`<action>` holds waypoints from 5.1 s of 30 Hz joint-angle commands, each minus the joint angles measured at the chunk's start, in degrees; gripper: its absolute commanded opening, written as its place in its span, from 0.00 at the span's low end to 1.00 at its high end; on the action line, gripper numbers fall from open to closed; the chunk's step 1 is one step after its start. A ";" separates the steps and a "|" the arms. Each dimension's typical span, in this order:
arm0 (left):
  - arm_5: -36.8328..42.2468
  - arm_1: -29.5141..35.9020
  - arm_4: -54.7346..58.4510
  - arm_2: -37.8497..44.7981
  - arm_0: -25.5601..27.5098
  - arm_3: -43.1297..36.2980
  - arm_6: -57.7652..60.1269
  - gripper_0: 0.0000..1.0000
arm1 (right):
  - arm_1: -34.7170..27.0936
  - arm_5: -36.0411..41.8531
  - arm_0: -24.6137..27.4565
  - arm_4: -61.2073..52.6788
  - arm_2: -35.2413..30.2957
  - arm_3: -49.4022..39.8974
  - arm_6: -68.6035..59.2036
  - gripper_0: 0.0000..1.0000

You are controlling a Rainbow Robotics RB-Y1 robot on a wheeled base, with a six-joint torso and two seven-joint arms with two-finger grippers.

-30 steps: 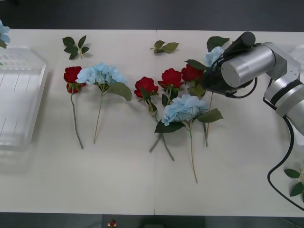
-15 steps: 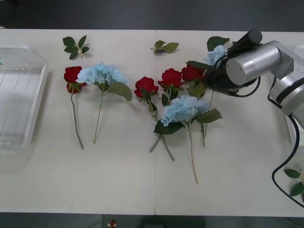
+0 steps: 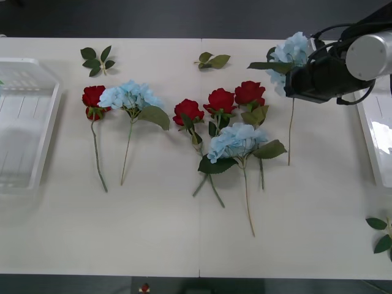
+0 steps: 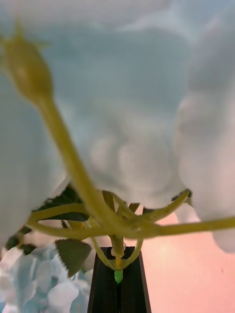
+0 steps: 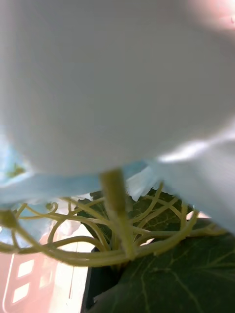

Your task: Put the red flowers into the right box and the blue flowers into the left box

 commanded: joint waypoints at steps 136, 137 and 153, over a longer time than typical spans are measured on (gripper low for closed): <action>5.23 -19.89 77.65 7.96 13.43 -22.17 -58.70 0.00 | 9.96 -3.21 25.91 -46.93 -14.68 -35.75 57.31 1.00; 6.29 -19.02 75.19 10.86 14.13 -21.02 -55.44 0.00 | 9.52 -3.12 25.73 -45.96 -14.68 -35.75 55.82 1.00; -6.90 -13.13 42.75 24.84 19.67 -12.68 -42.00 0.00 | 4.51 7.87 13.60 -14.58 -13.80 -34.43 14.16 1.00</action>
